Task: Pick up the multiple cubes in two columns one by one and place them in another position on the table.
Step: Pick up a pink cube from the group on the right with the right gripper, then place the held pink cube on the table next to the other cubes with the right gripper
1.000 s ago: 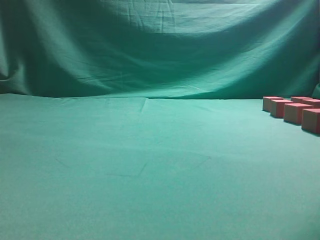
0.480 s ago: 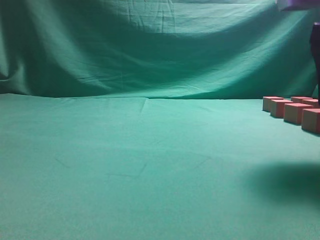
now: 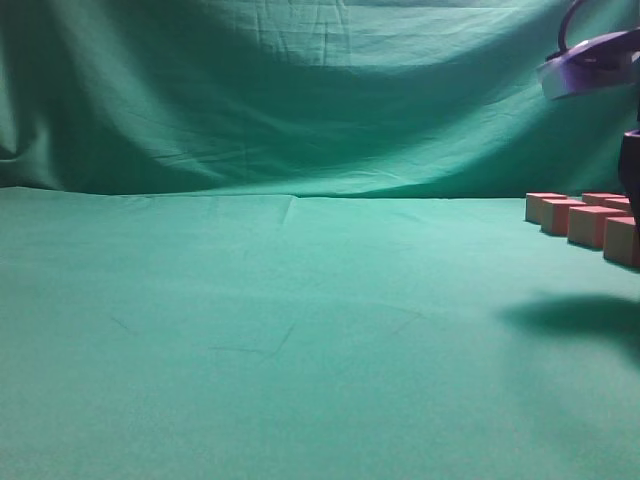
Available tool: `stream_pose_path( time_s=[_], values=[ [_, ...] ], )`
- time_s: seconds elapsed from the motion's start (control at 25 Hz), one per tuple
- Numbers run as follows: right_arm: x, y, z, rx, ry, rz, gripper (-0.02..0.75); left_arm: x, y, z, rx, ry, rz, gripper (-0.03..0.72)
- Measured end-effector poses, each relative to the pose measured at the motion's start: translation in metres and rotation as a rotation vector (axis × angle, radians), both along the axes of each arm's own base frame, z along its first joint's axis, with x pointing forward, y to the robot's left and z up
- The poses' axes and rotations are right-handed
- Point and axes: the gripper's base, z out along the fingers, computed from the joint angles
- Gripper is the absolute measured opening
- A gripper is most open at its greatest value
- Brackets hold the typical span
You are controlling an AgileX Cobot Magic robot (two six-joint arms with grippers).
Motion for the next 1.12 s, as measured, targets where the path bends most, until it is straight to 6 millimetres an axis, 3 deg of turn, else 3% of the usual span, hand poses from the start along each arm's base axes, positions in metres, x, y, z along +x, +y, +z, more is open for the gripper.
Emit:
stream_pose_path(
  time_s=[0.16,0.2,0.28,0.36,0.44,0.56,0.92,1.12],
  values=[
    [0.001,0.000,-0.002,-0.003,0.003,0.009,0.463,0.000,0.000,0.000,0.000,0.000,0.000,0.000],
    [0.001,0.000,-0.002,-0.004,0.002,0.010,0.383,0.000,0.000,0.000,0.000,0.000,0.000,0.000],
    [0.002,0.001,0.000,-0.003,-0.002,0.012,0.308,0.000,0.000,0.000,0.000,0.000,0.000,0.000],
    [0.004,0.001,0.003,-0.006,-0.001,0.012,0.316,0.000,0.000,0.000,0.000,0.000,0.000,0.000],
    [0.007,0.003,0.009,-0.016,0.013,0.012,0.249,0.000,0.000,0.000,0.000,0.000,0.000,0.000],
    [0.012,0.010,0.026,-0.024,0.045,0.008,0.254,0.000,0.000,0.000,0.000,0.000,0.000,0.000],
    [0.019,0.073,0.086,0.014,-0.031,0.159,0.254,0.000,0.000,0.000,0.000,0.000,0.000,0.000],
    [0.025,0.100,0.110,0.088,-0.111,0.202,0.254,0.000,0.000,0.000,0.000,0.000,0.000,0.000]
  ],
)
